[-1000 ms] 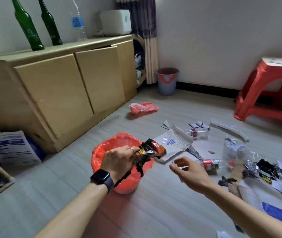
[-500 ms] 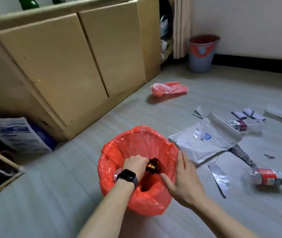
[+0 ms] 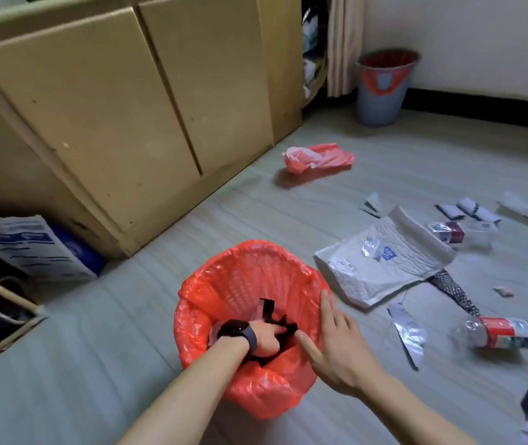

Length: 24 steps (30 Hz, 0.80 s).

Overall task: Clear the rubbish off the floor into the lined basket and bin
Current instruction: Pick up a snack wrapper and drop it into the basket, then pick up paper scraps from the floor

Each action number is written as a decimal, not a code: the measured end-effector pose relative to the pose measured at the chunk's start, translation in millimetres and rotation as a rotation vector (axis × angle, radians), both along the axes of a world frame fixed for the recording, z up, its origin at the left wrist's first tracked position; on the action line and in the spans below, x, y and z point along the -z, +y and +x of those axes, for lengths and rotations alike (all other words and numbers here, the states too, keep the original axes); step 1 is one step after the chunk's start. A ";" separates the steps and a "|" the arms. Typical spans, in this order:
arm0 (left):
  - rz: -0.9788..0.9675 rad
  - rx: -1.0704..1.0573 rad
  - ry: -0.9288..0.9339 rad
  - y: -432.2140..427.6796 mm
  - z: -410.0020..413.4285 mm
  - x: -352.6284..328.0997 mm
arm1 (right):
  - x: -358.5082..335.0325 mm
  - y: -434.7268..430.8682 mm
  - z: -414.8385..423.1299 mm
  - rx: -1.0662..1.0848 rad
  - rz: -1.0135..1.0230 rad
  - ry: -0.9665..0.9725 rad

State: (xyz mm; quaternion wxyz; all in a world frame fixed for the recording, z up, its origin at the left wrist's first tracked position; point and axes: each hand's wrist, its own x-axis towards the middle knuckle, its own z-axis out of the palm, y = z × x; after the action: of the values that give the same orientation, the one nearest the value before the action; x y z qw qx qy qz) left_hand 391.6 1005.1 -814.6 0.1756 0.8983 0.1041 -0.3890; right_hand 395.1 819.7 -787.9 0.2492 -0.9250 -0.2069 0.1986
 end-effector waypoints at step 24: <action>-0.105 0.810 -0.261 -415.2 -61.5 -22.8 | 15.0 -456.7 -169.7 0.804 -0.168 0.149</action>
State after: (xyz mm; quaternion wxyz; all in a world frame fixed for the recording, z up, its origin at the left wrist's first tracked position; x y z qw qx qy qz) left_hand 330.2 589.9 -791.9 0.0659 0.8982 -0.3001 -0.3144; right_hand 225.4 363.0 -803.0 0.2450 -0.9323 0.2062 0.1682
